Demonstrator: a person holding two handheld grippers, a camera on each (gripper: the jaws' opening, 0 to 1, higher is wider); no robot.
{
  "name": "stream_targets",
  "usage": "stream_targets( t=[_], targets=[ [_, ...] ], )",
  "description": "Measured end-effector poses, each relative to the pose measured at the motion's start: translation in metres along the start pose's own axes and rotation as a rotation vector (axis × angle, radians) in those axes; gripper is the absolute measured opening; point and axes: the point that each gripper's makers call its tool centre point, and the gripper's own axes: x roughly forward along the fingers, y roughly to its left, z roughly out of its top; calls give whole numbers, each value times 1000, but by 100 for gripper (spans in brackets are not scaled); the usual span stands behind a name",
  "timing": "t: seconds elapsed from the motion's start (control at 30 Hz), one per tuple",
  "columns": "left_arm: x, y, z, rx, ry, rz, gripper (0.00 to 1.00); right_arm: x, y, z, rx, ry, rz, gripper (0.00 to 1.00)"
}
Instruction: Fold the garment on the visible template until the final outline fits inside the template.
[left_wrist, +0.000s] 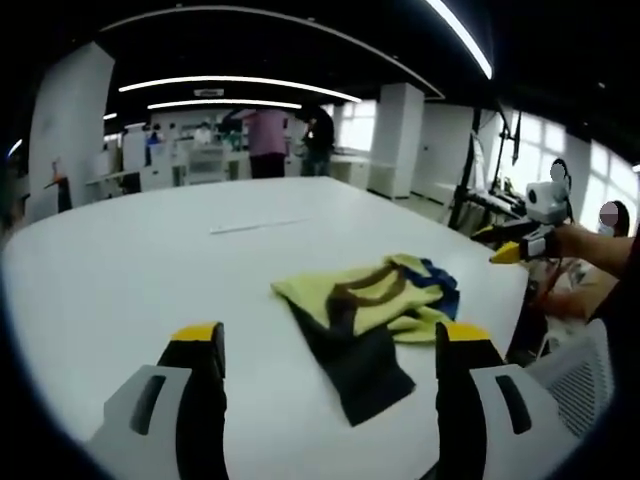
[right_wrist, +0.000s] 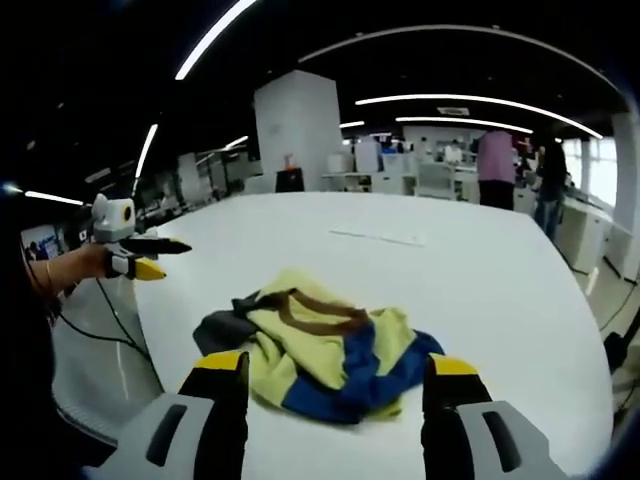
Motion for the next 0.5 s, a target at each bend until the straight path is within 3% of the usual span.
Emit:
stream_targets(
  t=[0.37, 0.5],
  targets=[
    [23, 2, 4, 22, 5, -37, 66, 23, -26, -7, 57, 29, -48, 36],
    [35, 1, -1, 15, 16, -59, 59, 35, -27, -8, 42, 47, -31, 32]
  ],
)
